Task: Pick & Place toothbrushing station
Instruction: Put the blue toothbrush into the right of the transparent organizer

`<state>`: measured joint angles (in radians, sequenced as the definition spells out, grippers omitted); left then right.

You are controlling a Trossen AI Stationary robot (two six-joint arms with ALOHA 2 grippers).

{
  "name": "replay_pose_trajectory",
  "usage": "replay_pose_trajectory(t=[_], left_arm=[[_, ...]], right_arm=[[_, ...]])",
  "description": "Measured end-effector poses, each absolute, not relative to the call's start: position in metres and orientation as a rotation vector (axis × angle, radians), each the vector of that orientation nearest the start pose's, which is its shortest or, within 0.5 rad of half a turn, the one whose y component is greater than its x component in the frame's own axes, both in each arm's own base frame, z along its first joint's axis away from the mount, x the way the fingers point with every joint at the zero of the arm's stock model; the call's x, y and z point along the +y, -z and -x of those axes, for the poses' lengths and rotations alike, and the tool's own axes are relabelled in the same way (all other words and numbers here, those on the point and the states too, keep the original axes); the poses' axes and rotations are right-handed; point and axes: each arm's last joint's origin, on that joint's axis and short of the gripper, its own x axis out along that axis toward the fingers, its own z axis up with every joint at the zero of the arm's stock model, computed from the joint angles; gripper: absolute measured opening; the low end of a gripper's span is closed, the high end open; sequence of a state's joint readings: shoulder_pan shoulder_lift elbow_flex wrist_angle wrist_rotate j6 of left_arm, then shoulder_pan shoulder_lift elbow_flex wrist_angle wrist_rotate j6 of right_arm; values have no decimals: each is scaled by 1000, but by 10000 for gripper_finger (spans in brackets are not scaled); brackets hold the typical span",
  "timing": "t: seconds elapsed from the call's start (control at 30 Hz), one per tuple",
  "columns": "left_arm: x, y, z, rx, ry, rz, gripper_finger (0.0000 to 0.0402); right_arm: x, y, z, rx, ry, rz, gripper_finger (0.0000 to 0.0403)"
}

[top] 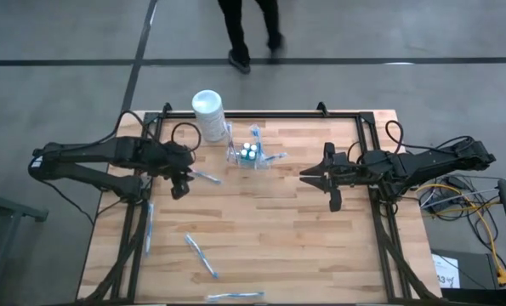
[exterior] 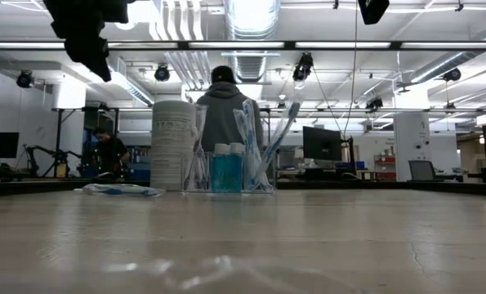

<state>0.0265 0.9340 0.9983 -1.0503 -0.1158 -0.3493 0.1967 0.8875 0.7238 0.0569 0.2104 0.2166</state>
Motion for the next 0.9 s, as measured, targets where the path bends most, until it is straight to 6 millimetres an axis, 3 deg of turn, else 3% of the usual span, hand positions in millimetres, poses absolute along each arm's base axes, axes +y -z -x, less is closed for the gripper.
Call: replay_pose_trajectory(t=[0.13, 0.27, 0.47, 0.73, 0.9], left_arm=[[7, -310, -156, 962, -296, 262, 138], [8, -309, -152, 1015, -245, 80, 138], [13, -306, -152, 1042, -307, -80, 138], [33, -300, -152, 1091, -496, 70, 138], [49, -298, -147, 1139, -347, 201, 138]], right_arm=[[33, -317, -198, 103, 25, -195, 69], [33, -317, -198, 103, 25, -195, 75], [33, -317, -198, 102, 25, -195, 82], [33, -317, -198, 103, 25, -195, 71], [33, -317, -198, 103, 25, -195, 68]])
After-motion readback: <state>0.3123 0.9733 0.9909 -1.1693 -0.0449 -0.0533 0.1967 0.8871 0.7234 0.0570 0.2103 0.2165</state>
